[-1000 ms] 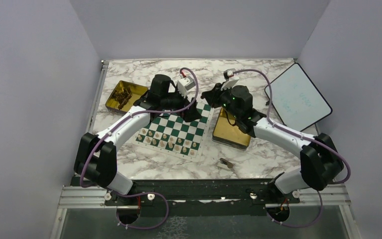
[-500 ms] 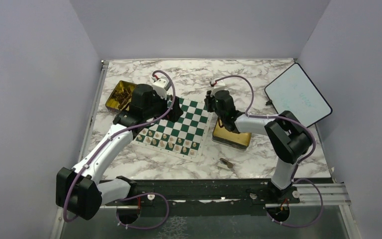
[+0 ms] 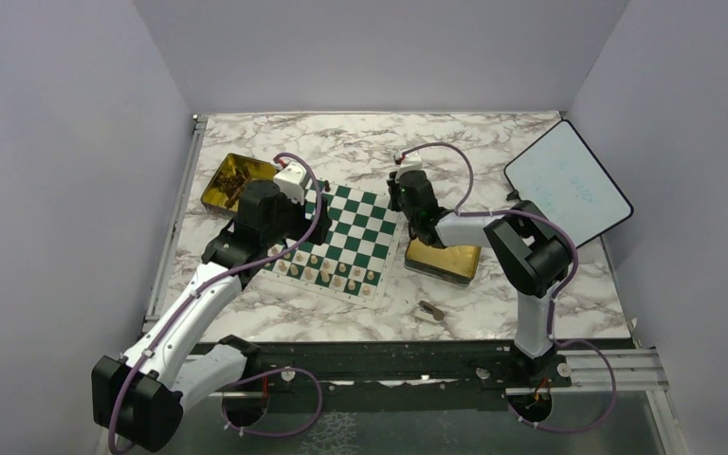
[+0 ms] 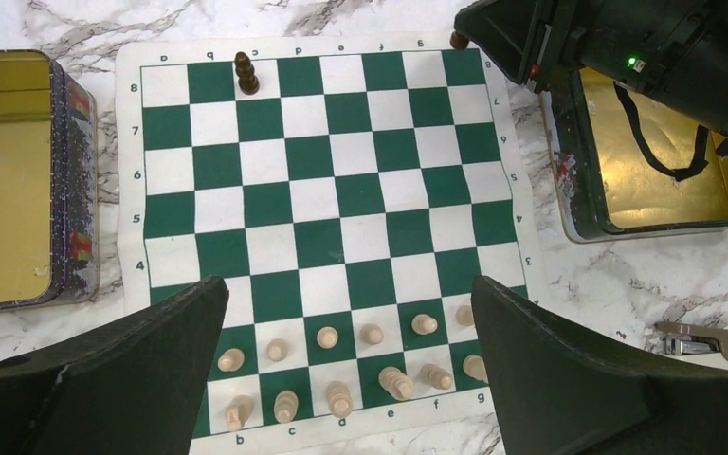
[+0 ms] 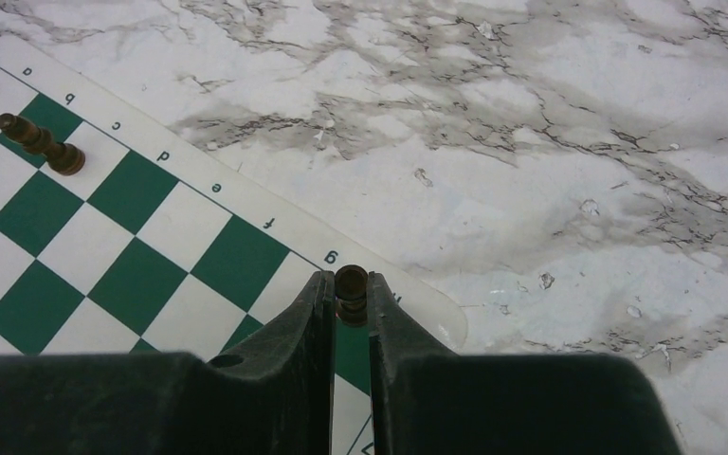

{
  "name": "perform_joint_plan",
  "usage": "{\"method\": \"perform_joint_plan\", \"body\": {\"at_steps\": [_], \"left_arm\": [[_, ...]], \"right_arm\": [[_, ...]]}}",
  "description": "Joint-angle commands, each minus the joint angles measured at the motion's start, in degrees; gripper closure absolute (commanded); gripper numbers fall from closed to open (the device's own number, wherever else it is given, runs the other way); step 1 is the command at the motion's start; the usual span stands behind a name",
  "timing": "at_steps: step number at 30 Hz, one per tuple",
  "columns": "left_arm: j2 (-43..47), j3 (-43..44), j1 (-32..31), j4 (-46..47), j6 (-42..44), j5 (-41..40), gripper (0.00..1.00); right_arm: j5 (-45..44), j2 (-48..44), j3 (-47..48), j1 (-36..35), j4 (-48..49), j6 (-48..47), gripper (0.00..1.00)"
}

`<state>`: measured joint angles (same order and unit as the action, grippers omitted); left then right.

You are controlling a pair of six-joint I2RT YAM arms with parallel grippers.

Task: Set up the chess pieces on the board
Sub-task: Place the chess piece on the chessboard.

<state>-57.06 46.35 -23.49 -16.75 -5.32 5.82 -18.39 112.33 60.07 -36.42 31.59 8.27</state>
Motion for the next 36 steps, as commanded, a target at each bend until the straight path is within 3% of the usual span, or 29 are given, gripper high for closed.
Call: {"method": "perform_joint_plan", "body": {"at_steps": [1, 36], "left_arm": [[1.1, -0.5, 0.0, 1.3, 0.8, -1.8, 0.01], [-0.1, -0.8, 0.0, 1.5, 0.8, -0.8, 0.01]], "right_arm": [[-2.1, 0.3, -0.3, -0.4, 1.4, 0.3, 0.82], [0.0, 1.4, -4.6, -0.3, 4.3, 1.0, 0.79]]}}
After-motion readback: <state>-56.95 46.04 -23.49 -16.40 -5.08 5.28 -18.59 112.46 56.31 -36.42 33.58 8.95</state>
